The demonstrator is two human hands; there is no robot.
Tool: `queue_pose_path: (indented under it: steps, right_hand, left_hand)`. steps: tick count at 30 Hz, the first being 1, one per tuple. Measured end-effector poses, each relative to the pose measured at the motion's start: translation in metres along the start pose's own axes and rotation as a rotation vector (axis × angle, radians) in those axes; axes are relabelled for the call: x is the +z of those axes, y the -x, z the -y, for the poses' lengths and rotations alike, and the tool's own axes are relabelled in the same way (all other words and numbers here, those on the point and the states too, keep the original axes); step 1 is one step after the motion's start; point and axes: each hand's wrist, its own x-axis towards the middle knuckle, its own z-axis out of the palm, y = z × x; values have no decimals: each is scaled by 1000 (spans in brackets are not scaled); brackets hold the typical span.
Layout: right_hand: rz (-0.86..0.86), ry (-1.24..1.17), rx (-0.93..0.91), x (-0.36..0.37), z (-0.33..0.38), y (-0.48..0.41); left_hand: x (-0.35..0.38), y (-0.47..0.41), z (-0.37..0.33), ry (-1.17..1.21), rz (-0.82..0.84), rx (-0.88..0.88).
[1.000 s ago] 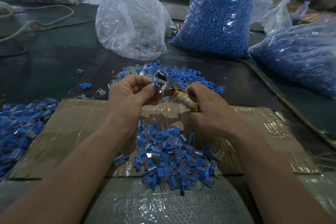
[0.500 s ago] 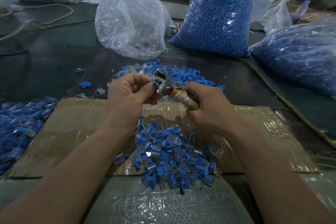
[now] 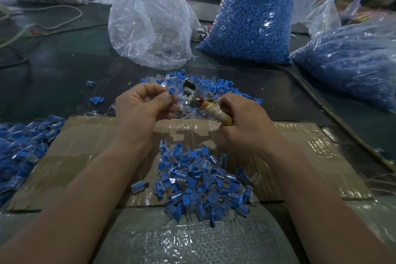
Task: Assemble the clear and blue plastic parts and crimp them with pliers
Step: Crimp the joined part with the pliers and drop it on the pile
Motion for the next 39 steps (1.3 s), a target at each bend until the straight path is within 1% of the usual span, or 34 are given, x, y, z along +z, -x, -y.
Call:
queue_pose_path:
  steps: [2, 3, 5, 7, 11, 13, 17, 19, 20, 24, 25, 26, 27, 29, 30, 34, 36, 39]
  right_hand:
    - [10, 14, 15, -5, -5, 0]
    - [26, 24, 27, -8, -7, -1]
    - [72, 44, 58, -11, -11, 0]
    - [116, 72, 84, -12, -12, 0]
    - [188, 120, 73, -7, -11, -2]
    - [209, 112, 74, -6, -10, -3]
    - [270, 112, 59, -3, -8, -4]
    - [293, 117, 39, -2, -9, -3]
    - [299, 111, 31, -2, -10, -3]
    - [323, 79, 31, -1, -12, -3]
    - [330, 86, 35, 0, -12, -3]
    - [336, 98, 41, 1, -12, -4]
    - [344, 110, 48, 1, -13, -5]
    - [363, 117, 58, 2, -13, -5]
    - [372, 111, 59, 2, -14, -5]
    - [396, 84, 61, 0, -12, -4]
    - [405, 96, 57, 0, -10, -5]
    - [398, 75, 55, -1, -7, -4]
  left_hand:
    - [-5, -3, -4, 69, -30, -46]
    - [-8, -4, -6, 75, -11, -65]
    - [-12, -4, -9, 21, 96, -90]
    - [-15, -2, -11, -34, 256, -113]
    - [-13, 4, -17, -120, 581, -177]
    - [-11, 6, -18, -188, 653, -173]
    - [-12, 4, -16, -231, 706, -192]
    - [-13, 4, -15, -174, 683, -191]
    - [-13, 5, -15, -142, 622, -176]
    - [-13, -5, -6, -110, 189, -99]
    - [-14, -10, -4, -156, 89, -76]
    - [-14, -13, 0, -253, 12, -40]
    - [-14, -15, 4, -382, -28, 2]
    - [-12, -14, 10, -622, -14, 79]
    - [-10, -12, 13, -695, 18, 97]
    - [-8, -14, 22, -965, 230, 169]
    - [-9, -17, 24, -1029, 316, 191]
    - [-10, -20, 28, -1085, 406, 151]
